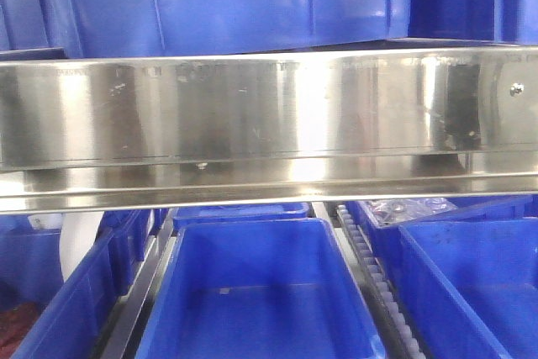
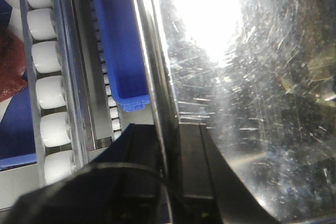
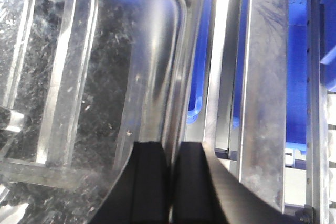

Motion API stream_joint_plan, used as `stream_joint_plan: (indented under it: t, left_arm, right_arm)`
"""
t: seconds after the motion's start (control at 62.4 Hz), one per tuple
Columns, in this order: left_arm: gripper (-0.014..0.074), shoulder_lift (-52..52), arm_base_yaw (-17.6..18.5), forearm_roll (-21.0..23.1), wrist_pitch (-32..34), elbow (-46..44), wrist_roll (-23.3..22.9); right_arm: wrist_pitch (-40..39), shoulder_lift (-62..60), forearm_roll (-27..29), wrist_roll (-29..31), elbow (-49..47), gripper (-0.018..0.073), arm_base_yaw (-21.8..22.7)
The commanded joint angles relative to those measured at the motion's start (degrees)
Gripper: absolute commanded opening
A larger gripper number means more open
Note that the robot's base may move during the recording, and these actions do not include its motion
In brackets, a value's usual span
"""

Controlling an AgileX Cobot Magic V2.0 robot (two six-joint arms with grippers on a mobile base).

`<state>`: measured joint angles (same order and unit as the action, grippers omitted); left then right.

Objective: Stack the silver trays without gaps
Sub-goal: 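Lift the silver tray with both grippers and pull it toward the robot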

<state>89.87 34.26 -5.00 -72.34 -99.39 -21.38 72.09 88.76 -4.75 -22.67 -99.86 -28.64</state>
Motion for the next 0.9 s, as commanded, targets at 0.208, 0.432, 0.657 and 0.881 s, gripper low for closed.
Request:
stream_joint_plan:
  t: [0.208, 0.432, 0.657, 0.881]
  left_arm:
    - [-0.0041, -2.2, 1.0, 1.6, -2.4, -1.4, 2.2]
    - [-0.0048, -1.2, 1.0, 1.7, -2.3, -1.4, 2.2]
    - [-0.0048, 0.9, 1.0, 1.8, -2.2, -1.4, 2.2]
    - [-0.0048, 4.2, 1.0, 4.5, -2.4, -1.4, 2.2]
  right_arm:
    - [4.5, -2.8, 2.6, 1.5, -1.7, 0.0058, -0.5]
    - [4.5, -2.7, 2.6, 1.5, -1.7, 0.0058, -0.5]
    - [4.5, -2.7, 2.6, 1.5, -1.7, 0.0058, -0.5]
    - [4.5, -2.7, 2.6, 1.5, -1.7, 0.0058, -0.5]
